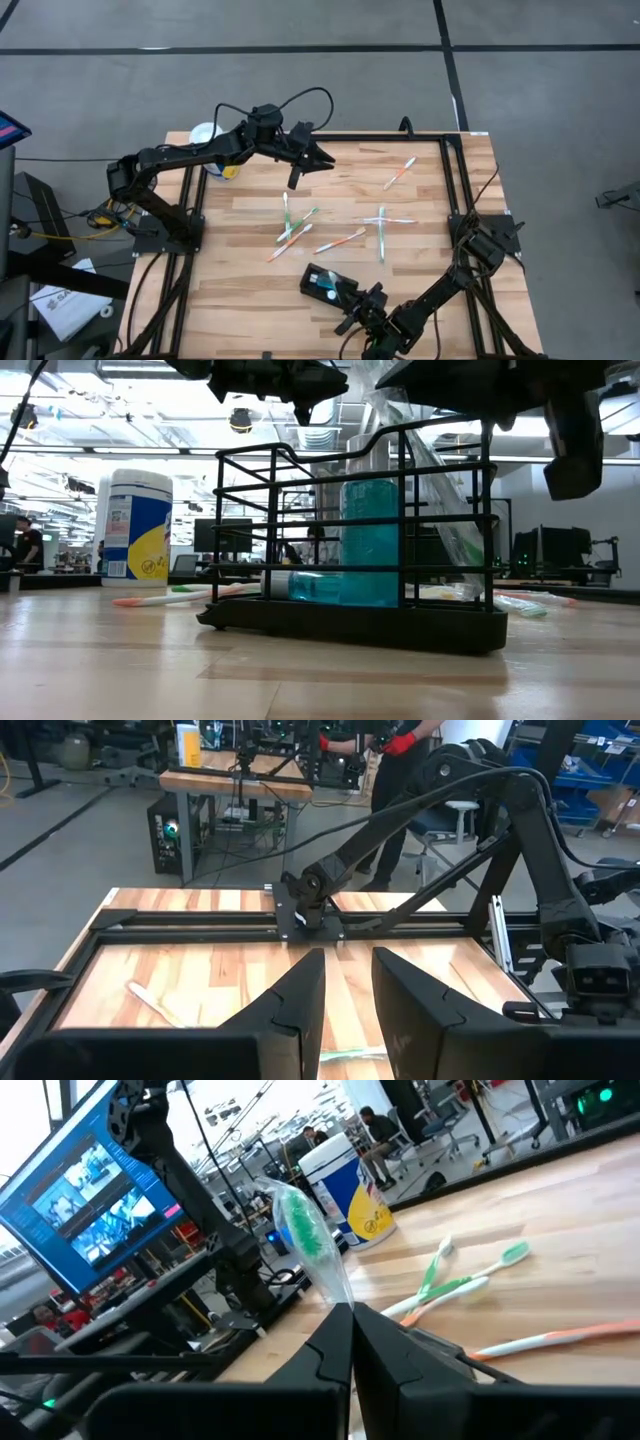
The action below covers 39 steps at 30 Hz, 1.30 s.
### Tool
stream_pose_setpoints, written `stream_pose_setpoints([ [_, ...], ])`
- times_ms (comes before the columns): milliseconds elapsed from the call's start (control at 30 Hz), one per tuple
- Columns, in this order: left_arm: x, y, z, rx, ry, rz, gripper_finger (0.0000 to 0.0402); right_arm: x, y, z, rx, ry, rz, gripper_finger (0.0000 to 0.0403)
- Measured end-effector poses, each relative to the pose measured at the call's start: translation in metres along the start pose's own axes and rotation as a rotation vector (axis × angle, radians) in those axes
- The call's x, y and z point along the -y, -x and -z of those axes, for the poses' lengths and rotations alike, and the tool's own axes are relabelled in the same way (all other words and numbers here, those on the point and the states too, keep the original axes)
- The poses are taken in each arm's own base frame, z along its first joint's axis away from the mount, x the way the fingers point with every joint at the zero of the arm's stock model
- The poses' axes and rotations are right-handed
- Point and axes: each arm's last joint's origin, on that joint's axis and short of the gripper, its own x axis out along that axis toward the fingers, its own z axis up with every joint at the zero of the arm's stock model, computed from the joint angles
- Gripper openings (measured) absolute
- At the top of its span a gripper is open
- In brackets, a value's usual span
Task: Pick & Place toothbrushing station
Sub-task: Put the green toothbrush into the black wire organizer
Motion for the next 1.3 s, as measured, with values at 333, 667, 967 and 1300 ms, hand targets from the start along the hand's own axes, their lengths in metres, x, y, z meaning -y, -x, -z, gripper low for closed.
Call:
stream_pose_setpoints([
  [333,0.0,0.0,-0.001,0.005,-0.003,0.0,0.0081,0.0,0.003,0.001,-0.017,0.004,-0.009,0.0],
  [667,0.0,0.0,-0.001,0.012,-0.002,0.0,0.0081,0.008,0.008,0.004,-0.032,0.026,-0.022,0.0],
  [967,0.0,0.0,-0.001,0.013,0.026,0.001,0.0081,0.007,0.007,0.002,-0.035,-0.018,-0.021,0.0004],
  [1300,0.0,0.0,-0.001,0.013,0.044,0.001,0.0081,0.004,0.02,-0.001,-0.067,-0.152,-0.044,0.0119],
])
